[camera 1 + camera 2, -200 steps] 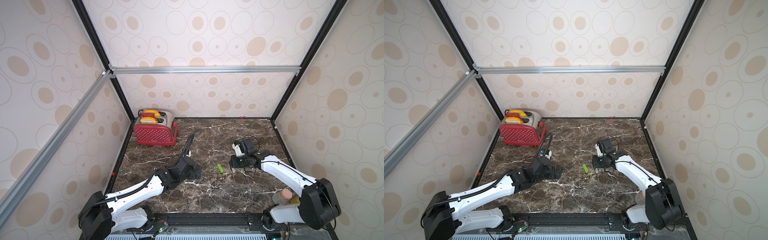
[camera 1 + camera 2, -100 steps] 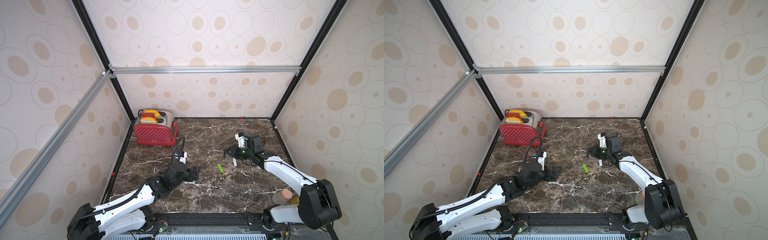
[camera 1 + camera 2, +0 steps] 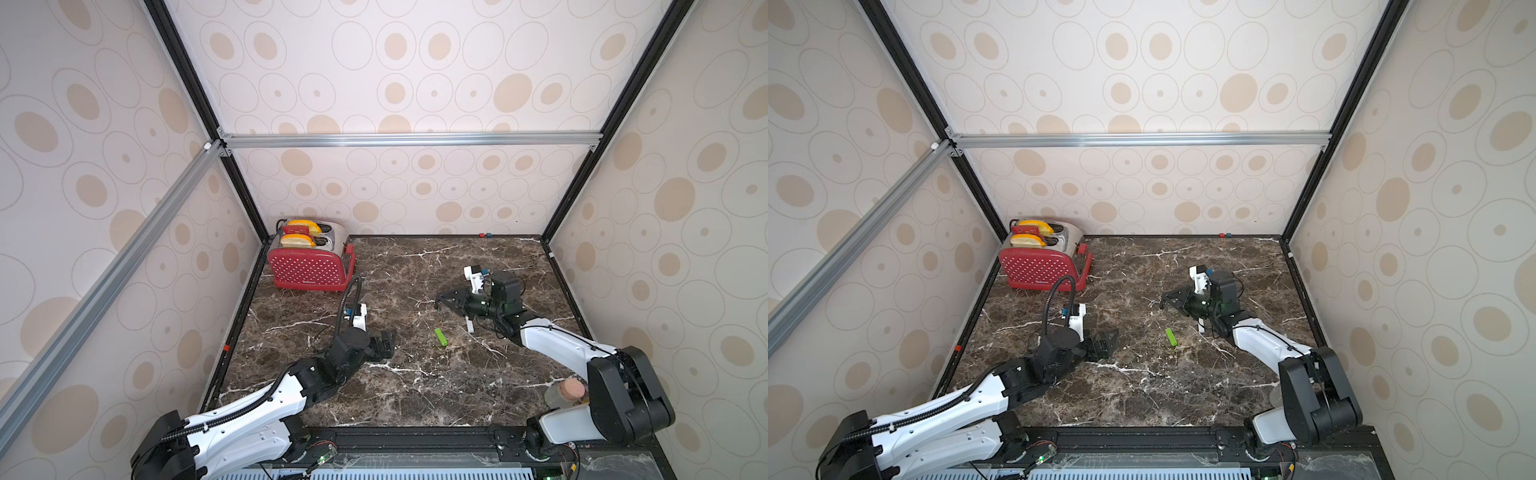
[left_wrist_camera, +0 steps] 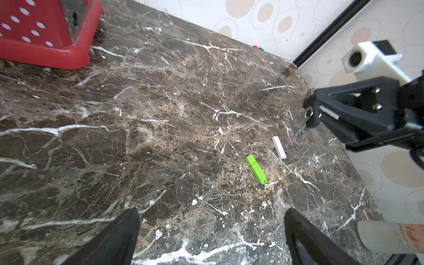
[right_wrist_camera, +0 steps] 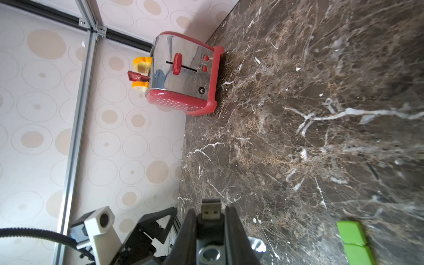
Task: Close the usb drive cover
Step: Place the USB drive at the center of the board.
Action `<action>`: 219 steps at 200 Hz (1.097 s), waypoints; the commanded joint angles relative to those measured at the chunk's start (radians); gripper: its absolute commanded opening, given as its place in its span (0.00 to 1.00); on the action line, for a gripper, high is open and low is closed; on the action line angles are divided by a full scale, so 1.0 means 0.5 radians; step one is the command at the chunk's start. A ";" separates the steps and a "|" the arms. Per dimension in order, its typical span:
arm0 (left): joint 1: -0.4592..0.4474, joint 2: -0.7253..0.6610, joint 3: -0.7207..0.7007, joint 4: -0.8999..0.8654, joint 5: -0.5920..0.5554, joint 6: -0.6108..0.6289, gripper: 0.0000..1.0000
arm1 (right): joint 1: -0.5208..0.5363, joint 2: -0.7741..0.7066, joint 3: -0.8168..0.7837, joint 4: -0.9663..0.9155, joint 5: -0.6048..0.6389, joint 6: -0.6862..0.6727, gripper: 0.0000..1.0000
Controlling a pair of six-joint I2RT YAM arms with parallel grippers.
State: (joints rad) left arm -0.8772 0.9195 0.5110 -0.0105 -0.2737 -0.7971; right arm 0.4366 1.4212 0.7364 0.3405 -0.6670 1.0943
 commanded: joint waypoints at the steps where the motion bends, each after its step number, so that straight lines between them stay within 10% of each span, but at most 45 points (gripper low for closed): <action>1: -0.008 -0.085 0.024 -0.026 -0.154 0.008 0.99 | 0.091 0.045 -0.003 0.025 0.045 -0.173 0.00; 118: -0.010 -0.129 0.040 -0.189 -0.300 0.002 0.98 | 0.295 0.802 0.000 0.862 0.021 -0.385 0.00; 219: -0.010 -0.137 0.007 -0.231 -0.330 0.002 0.98 | 0.585 0.795 0.005 0.524 0.382 -0.859 0.00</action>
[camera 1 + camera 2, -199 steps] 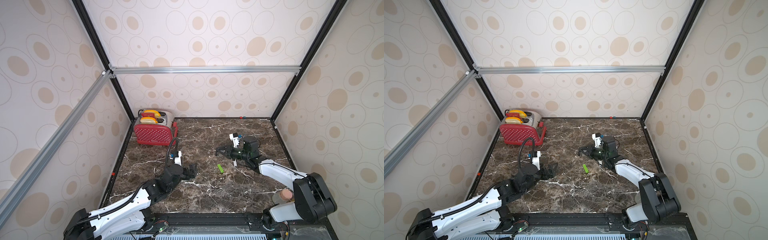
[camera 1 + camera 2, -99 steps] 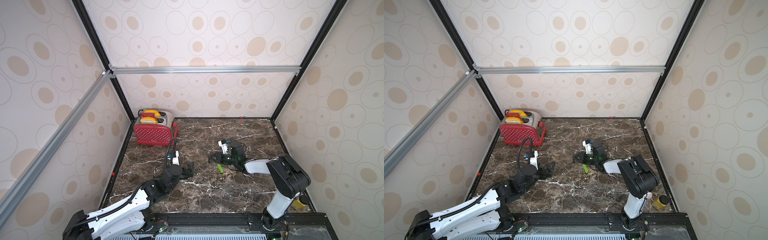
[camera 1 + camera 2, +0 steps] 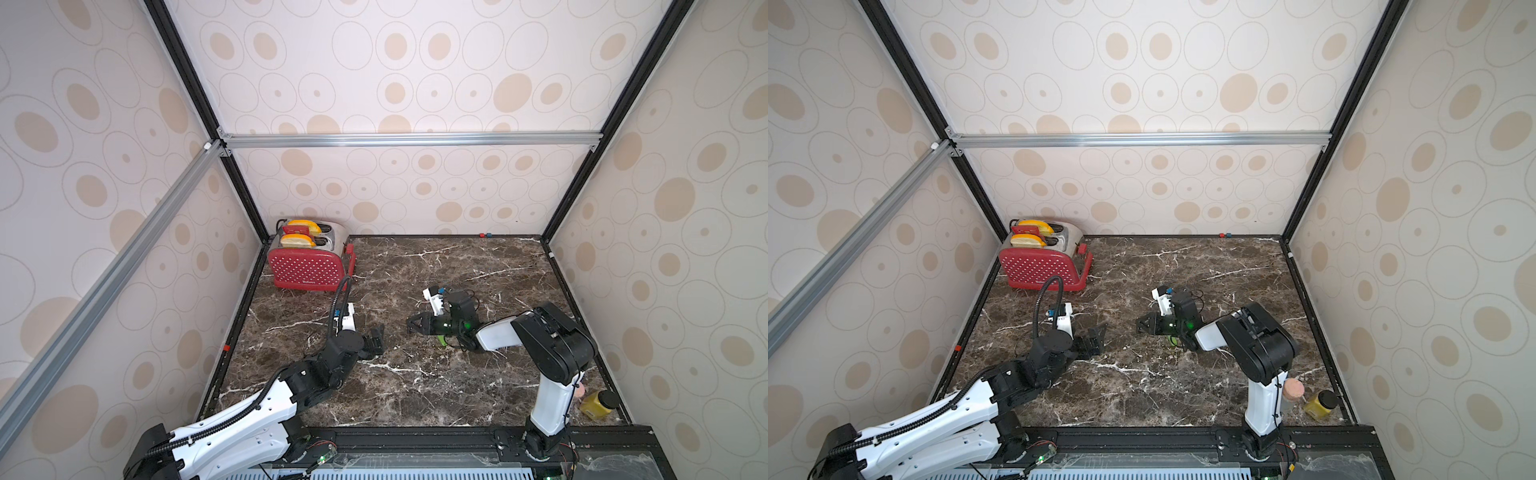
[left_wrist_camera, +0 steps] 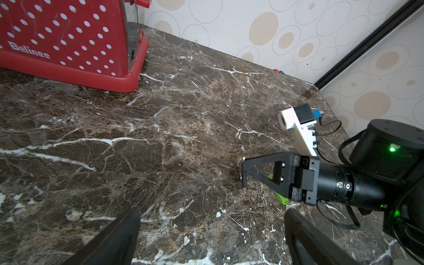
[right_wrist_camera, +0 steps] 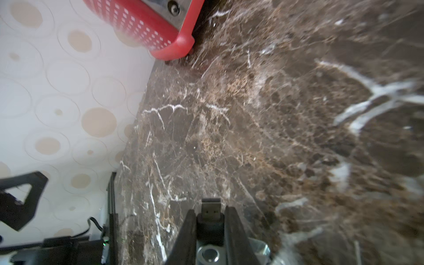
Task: Close the usb drive cover
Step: Place the USB drive at the center of the board.
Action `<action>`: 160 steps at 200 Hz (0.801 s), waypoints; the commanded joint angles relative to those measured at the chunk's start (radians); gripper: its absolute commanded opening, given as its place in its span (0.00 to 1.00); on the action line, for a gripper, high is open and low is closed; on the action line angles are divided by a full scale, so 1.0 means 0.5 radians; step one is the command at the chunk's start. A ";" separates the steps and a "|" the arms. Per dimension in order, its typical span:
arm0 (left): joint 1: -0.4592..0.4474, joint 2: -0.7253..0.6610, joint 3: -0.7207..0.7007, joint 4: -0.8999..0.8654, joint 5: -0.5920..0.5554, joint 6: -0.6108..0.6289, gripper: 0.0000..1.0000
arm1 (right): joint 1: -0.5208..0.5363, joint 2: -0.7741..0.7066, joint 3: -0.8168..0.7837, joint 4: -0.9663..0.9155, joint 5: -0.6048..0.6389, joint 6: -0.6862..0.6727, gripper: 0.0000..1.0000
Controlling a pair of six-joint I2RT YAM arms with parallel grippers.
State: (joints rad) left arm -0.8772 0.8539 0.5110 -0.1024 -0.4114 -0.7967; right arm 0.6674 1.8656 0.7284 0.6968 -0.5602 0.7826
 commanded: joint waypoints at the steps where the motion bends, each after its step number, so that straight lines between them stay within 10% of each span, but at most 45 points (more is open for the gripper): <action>1: -0.010 -0.005 0.008 -0.047 -0.052 0.001 0.98 | 0.128 -0.095 0.020 -0.190 0.173 -0.239 0.00; 160: -0.009 0.101 0.082 -0.134 0.031 -0.010 0.99 | 0.389 -0.132 0.147 -0.802 0.496 -0.460 0.06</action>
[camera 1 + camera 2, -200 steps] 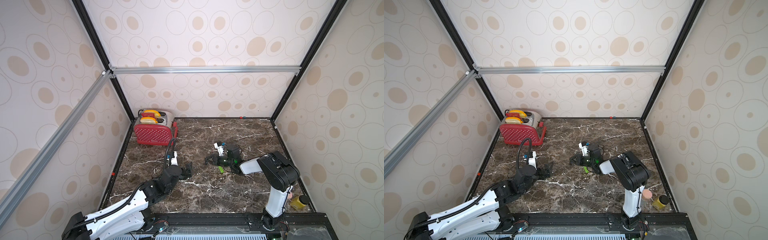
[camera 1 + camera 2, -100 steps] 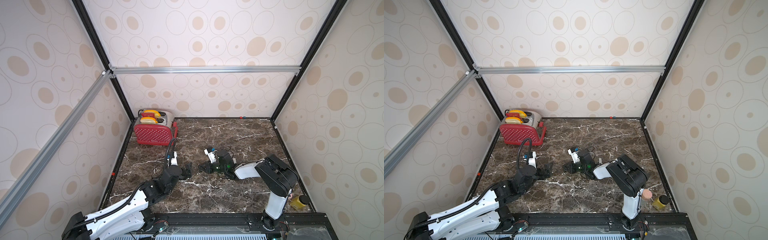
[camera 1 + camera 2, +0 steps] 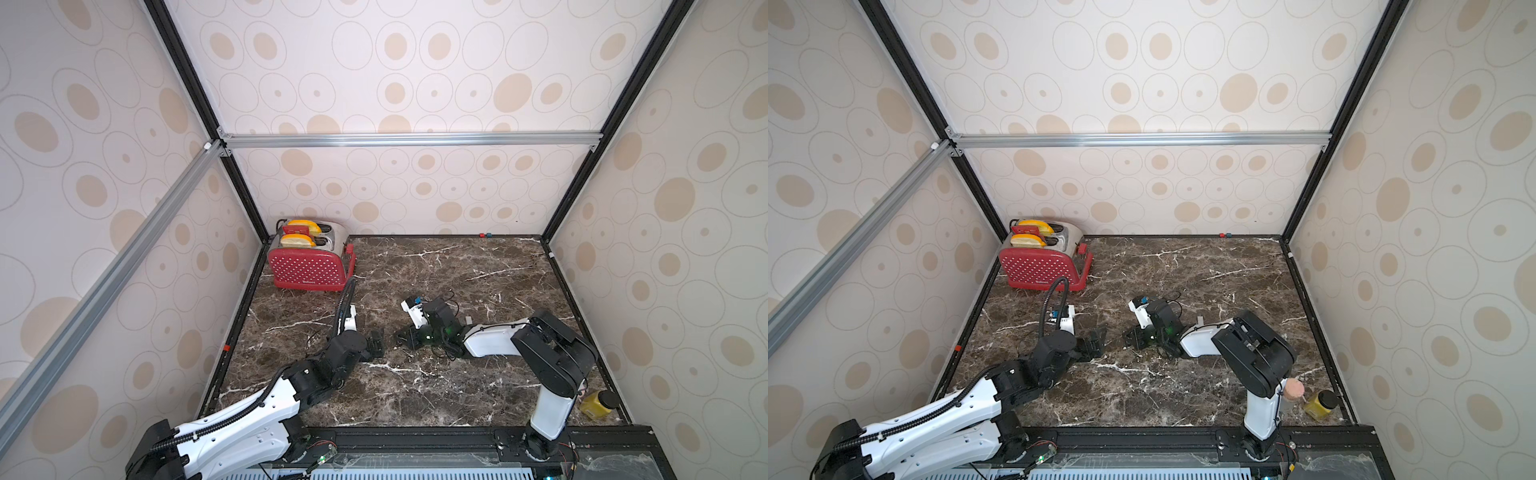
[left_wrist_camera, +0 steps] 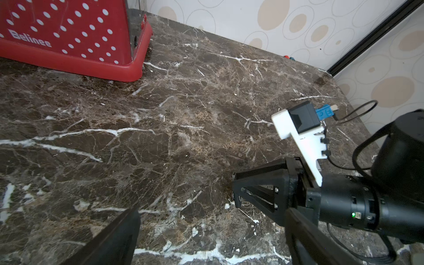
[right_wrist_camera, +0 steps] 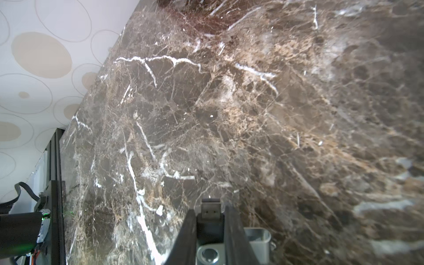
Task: Close the usb drive cover
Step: Place the USB drive at the center of the board.
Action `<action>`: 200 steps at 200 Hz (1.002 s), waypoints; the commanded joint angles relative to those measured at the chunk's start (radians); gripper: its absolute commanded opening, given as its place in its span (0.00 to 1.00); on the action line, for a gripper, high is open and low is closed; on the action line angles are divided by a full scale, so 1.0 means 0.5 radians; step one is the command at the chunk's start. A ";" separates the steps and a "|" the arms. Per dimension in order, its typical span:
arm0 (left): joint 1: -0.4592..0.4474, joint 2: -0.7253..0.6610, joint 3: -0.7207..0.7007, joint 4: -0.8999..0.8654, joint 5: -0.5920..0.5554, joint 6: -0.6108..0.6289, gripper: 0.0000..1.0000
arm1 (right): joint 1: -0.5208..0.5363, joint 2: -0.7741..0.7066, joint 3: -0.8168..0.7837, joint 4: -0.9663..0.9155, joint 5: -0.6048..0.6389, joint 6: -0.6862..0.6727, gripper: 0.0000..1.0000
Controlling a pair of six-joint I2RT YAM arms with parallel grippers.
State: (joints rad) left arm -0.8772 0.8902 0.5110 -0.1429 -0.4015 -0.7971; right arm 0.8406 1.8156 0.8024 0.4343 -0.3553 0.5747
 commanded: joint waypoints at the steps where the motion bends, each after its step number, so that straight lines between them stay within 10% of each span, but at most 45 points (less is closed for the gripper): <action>1: -0.008 0.029 0.081 -0.054 0.013 -0.010 0.99 | 0.043 -0.032 -0.001 -0.280 0.085 -0.045 0.07; 93: -0.007 0.093 0.129 -0.115 0.060 -0.053 0.99 | 0.047 -0.175 0.069 -0.569 0.099 -0.108 0.46; 169: 0.022 0.369 0.271 -0.304 0.097 -0.122 0.96 | 0.046 -0.658 -0.020 -0.921 0.230 -0.098 0.48; 200: 0.308 0.614 0.310 -0.309 0.420 -0.211 0.95 | 0.072 -0.718 -0.200 -0.839 0.244 0.021 0.48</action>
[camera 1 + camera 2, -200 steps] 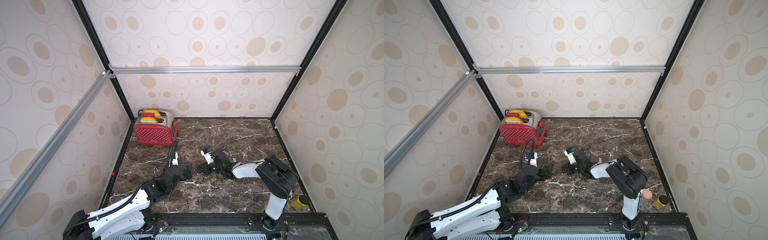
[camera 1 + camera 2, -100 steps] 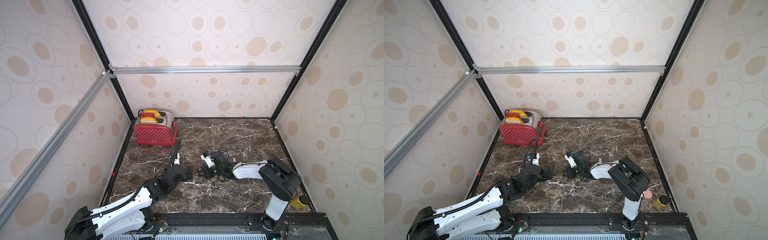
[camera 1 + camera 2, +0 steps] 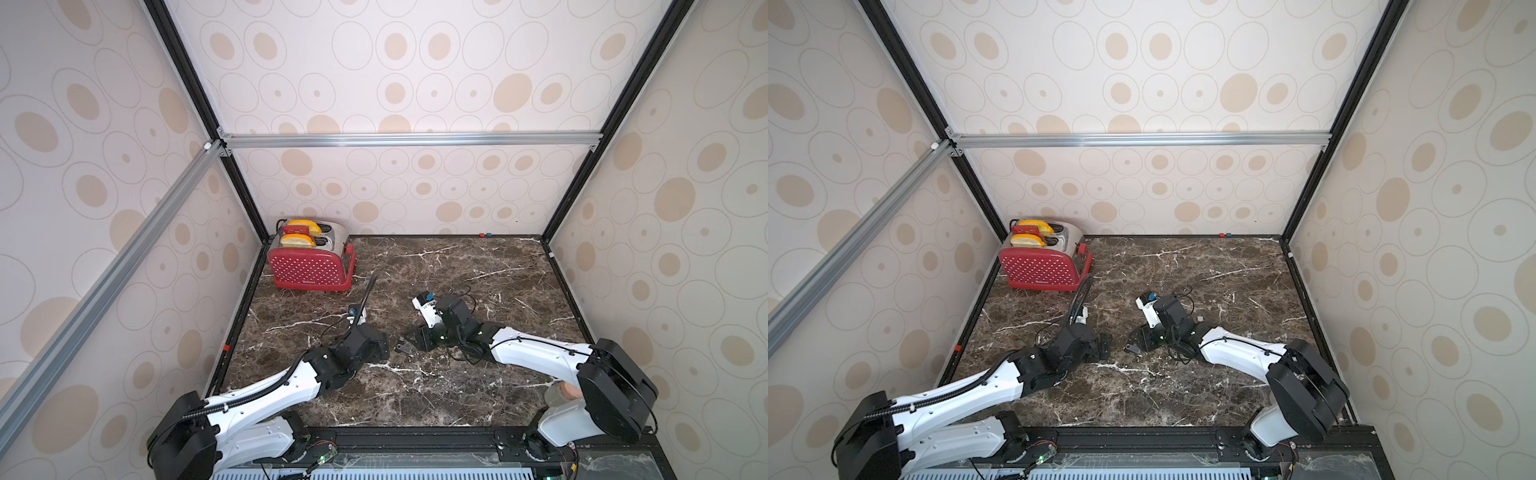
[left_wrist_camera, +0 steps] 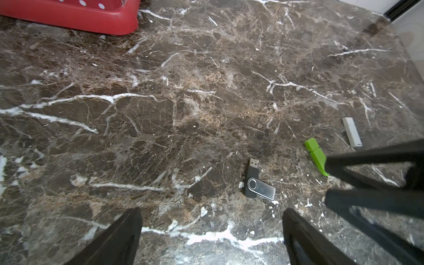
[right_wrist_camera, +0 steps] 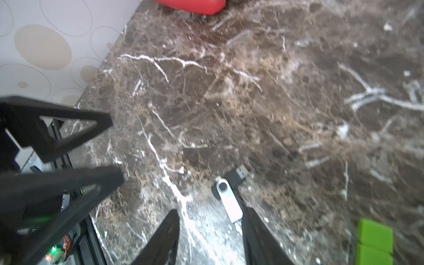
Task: Close the usb drive cover
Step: Adjust the USB drive at the center of the board.
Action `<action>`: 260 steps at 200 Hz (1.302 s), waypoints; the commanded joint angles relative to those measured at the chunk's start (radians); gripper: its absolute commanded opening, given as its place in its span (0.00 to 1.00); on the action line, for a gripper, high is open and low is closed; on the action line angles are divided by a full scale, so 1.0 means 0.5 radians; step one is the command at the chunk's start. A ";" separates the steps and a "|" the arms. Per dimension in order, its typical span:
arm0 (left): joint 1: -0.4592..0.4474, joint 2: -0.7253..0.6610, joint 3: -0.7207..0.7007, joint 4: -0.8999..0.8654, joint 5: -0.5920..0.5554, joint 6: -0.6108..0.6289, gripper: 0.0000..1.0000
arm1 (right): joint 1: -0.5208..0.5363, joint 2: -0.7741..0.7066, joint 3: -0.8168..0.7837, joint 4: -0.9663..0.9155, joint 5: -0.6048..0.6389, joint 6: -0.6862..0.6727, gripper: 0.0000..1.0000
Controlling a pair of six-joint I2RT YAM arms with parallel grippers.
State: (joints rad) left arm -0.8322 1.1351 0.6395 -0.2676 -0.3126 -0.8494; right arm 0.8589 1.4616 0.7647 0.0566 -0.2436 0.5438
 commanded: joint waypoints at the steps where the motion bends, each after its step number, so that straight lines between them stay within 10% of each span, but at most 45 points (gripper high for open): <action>1: 0.228 0.129 0.049 -0.052 0.256 -0.114 0.95 | 0.038 -0.008 -0.126 -0.083 0.016 0.087 0.48; 260: 0.554 1.110 0.508 0.192 0.948 -0.349 0.85 | 0.105 0.394 -0.130 0.196 0.073 0.146 0.28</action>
State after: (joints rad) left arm -0.5606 1.6772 0.8978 -0.1520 0.1371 -1.0073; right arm 0.9352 1.6501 0.6899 0.1787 -0.2405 0.6304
